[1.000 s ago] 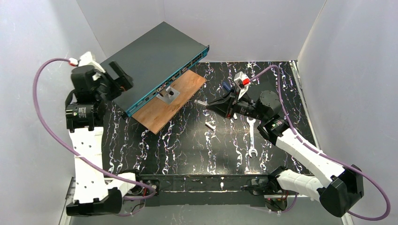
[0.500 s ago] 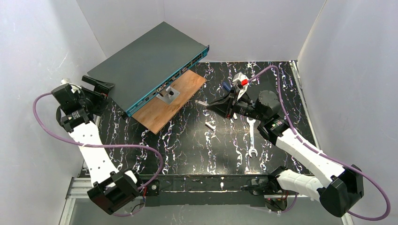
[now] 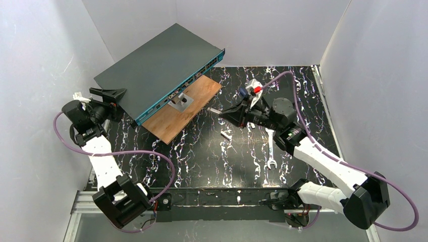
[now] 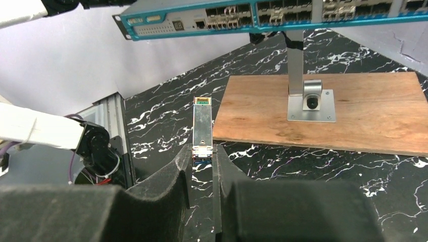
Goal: Insert the plug into the switch port
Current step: Insert the connector into the switch port.
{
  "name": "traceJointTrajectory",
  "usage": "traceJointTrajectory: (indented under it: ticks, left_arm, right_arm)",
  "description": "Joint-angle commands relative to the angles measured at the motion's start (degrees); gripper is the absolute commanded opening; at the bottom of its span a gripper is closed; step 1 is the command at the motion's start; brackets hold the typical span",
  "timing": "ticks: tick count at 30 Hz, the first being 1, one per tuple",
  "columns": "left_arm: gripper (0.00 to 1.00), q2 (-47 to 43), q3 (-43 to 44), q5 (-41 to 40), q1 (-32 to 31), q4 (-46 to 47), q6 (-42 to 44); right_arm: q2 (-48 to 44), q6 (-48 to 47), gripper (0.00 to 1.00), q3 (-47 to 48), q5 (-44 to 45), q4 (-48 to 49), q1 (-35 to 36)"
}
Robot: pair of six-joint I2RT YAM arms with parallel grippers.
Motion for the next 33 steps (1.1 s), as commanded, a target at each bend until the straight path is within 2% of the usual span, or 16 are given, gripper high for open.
traceJointTrajectory:
  ticks: [1,8,15,22,29,33]
  left_arm:
    - [0.85,1.12,-0.71,6.79,0.12,7.46,-5.23]
    - [0.84,3.03,0.09,10.45,-3.07,7.99,-8.08]
    - [0.80,4.32,0.12,13.15,-3.88,7.99,-11.28]
    - [0.68,6.19,-1.10,14.35,-4.06,7.99,-12.00]
    - [0.59,6.84,-3.42,14.34,-3.98,8.08,-9.68]
    - [0.49,7.29,-3.48,14.98,-3.97,8.17,-9.06]
  right_arm:
    - [2.23,-5.11,0.01,2.22,6.81,2.38,4.25]
    - [6.85,-14.47,0.01,6.17,21.27,2.10,11.98]
    - [12.65,-20.06,0.01,10.56,27.91,3.85,15.53]
    - [17.69,-24.00,0.01,13.89,34.61,5.57,17.64]
    - [20.25,-26.54,0.01,15.96,37.62,5.18,18.93]
    - [21.05,-26.46,0.01,17.25,37.77,4.89,19.04]
